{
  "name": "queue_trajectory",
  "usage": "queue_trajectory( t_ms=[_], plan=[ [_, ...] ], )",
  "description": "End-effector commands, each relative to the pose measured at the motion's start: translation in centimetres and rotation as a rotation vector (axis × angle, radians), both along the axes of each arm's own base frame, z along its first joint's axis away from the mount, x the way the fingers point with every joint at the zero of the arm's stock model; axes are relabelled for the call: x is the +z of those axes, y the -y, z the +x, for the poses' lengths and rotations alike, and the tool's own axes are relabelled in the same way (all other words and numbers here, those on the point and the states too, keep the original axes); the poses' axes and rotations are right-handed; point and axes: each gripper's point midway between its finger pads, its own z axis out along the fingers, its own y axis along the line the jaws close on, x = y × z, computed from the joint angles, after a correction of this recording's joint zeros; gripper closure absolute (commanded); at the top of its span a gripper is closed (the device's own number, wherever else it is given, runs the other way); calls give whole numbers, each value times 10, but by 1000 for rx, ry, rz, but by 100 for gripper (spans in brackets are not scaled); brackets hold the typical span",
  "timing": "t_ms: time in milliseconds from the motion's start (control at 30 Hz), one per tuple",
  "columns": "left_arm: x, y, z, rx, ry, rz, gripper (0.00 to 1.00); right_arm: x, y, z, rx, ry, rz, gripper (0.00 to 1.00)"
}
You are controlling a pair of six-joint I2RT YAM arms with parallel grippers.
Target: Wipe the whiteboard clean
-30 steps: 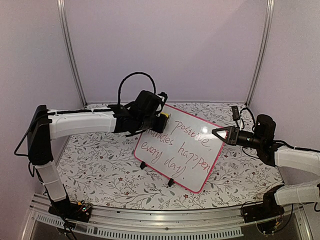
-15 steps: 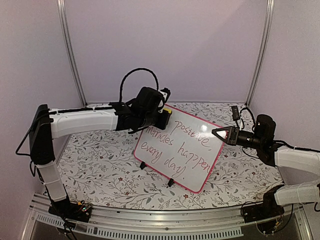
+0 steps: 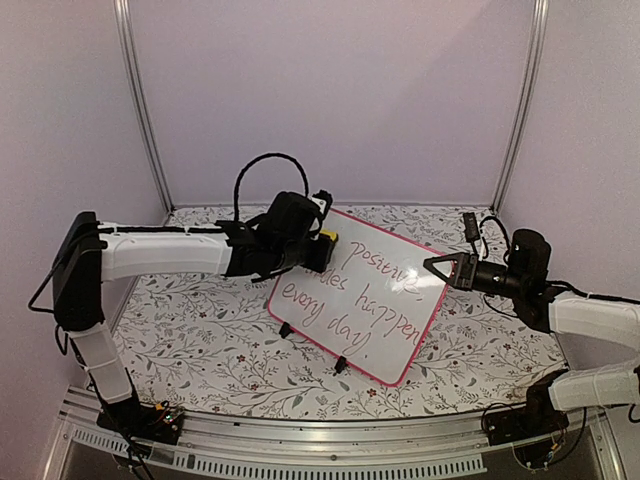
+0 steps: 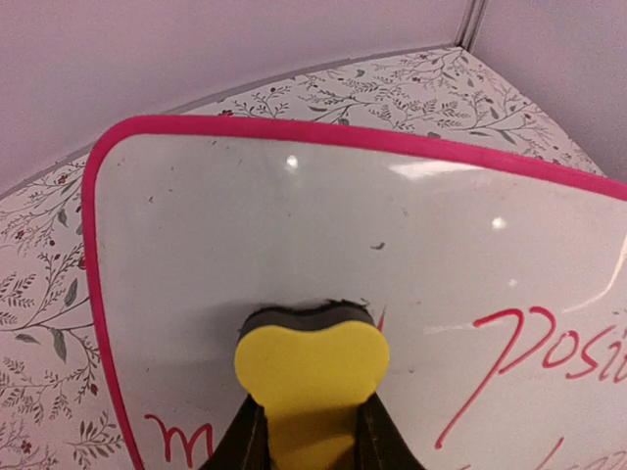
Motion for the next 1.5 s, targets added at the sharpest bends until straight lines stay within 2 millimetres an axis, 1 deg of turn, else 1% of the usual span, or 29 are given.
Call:
queue_trajectory(
  t_ms=[0,200,367,567,733,800,1000,1267,1367,1467],
  plan=[
    [-41,-11,-20,-11,-97,53,100,0,-16,-23,140,39,-1,100],
    [-56,-23,-32,5,-134,47,100,0,-16,-23,140,39,-1,100],
    [-65,-32,-43,14,-161,38,100,0,-16,-23,143,37,0,100],
    [-70,-37,-49,22,-171,37,100,0,-17,-23,145,37,0,100],
    [-58,-29,-41,13,-141,35,100,0,-18,-23,149,35,0,100],
    [-47,-23,-36,7,-118,30,100,0,-18,-23,149,36,0,100],
    [-25,-11,-18,8,-41,34,100,-2,-18,-23,150,32,-1,100],
    [3,-7,9,56,52,10,100,-2,-18,-23,149,31,-2,100],
    [12,-6,16,63,70,-9,100,-3,-18,-23,149,30,-3,100],
    [16,-2,18,52,76,-17,100,-3,-18,-23,148,30,-4,100]
  ],
)
